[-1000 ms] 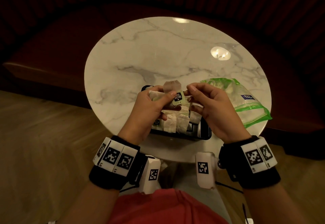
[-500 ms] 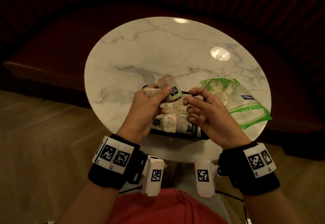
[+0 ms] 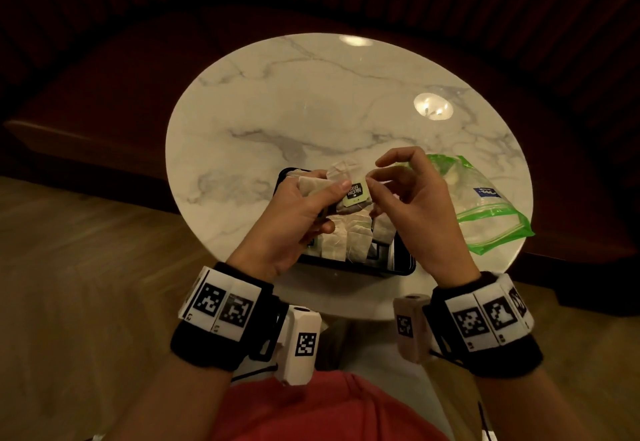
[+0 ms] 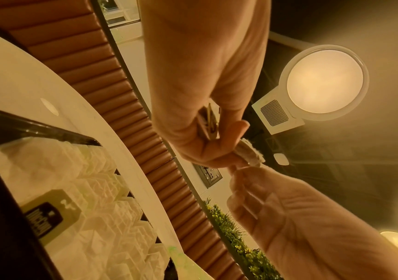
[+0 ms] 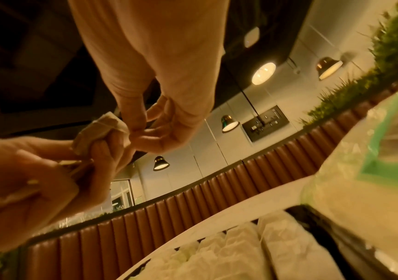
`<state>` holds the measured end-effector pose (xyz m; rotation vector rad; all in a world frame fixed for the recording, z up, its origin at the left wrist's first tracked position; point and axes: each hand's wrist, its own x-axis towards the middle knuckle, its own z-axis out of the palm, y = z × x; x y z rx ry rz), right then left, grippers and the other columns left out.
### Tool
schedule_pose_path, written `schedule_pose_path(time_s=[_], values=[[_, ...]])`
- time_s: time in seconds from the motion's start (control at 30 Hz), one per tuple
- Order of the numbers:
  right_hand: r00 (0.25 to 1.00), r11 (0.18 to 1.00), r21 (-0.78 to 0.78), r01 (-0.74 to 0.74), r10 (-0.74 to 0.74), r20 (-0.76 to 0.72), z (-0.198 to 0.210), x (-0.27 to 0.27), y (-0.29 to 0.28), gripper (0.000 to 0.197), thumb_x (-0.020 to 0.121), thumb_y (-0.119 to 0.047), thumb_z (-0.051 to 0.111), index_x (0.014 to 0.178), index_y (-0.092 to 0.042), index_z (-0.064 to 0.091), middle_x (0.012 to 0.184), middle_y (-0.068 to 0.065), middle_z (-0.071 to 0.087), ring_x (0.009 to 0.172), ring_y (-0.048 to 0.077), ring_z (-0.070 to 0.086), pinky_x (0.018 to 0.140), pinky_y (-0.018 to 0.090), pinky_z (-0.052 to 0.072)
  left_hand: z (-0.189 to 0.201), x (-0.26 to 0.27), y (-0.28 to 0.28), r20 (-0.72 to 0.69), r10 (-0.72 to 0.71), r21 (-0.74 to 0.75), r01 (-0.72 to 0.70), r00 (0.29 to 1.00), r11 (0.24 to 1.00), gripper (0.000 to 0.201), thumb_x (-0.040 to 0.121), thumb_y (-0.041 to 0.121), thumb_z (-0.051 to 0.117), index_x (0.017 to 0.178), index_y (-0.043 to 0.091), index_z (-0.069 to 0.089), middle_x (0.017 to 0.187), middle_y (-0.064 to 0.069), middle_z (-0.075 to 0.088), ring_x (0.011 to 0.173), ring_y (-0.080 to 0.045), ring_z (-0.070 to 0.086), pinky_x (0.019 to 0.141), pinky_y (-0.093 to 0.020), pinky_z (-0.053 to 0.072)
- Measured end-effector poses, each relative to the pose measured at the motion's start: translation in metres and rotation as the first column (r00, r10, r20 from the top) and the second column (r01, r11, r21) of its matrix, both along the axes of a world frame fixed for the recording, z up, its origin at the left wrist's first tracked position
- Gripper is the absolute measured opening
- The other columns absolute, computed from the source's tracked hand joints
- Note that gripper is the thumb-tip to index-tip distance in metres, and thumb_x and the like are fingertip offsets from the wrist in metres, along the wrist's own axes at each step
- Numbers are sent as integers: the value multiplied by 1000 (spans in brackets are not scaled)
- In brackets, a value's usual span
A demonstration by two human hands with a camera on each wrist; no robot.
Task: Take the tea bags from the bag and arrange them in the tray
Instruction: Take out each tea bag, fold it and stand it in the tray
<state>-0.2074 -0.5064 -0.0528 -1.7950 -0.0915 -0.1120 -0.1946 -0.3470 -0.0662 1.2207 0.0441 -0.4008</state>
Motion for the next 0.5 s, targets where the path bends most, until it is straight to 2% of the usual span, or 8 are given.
schedule_pose_path(time_s=[0.07, 0.13, 0.2, 0.3, 0.5], values=[[999, 994, -105, -5, 10, 50, 2, -1, 0, 27, 89, -2, 66, 101, -22, 52, 89, -1, 66, 77, 12, 67, 65, 25, 56, 1, 0, 0, 10, -3, 7, 3, 1000, 1000, 31, 94, 16, 60, 116, -6, 60, 85, -7, 68, 60, -4, 59, 43, -14, 38], [997, 984, -176, -8, 22, 80, 3, -2, 0, 27, 88, -3, 68, 104, -18, 52, 87, -3, 66, 76, 9, 68, 66, 23, 57, 3, 0, 0, 19, -4, 8, 4, 1000, 1000, 29, 95, 16, 59, 115, -5, 61, 84, -6, 69, 61, -4, 60, 43, -14, 37], [996, 978, -209, -3, 22, 89, 5, -1, 0, 30, 86, -3, 69, 106, -17, 52, 86, -4, 67, 75, 7, 68, 67, 20, 56, 4, -1, 0, 34, -28, 24, 27, 999, 999, 21, 96, 16, 58, 106, -1, 64, 82, -4, 70, 62, -4, 62, 43, -14, 36], [996, 978, -210, 11, 7, 85, 8, 1, -1, 32, 85, -4, 71, 106, -20, 52, 85, -3, 67, 75, 8, 68, 67, 22, 57, 6, -2, -1, 58, -45, 71, 41, 997, 997, 21, 99, 22, 54, 93, 6, 65, 76, -5, 67, 59, -6, 59, 43, -16, 34], [998, 993, -112, 31, -23, 67, 16, 2, 2, 32, 84, -6, 72, 105, -24, 54, 85, -2, 69, 76, 12, 69, 71, 28, 57, 5, -1, -4, 141, -38, 224, 5, 989, 975, 25, 101, 31, 49, 89, 17, 65, 69, 0, 64, 56, -7, 56, 41, -17, 35]])
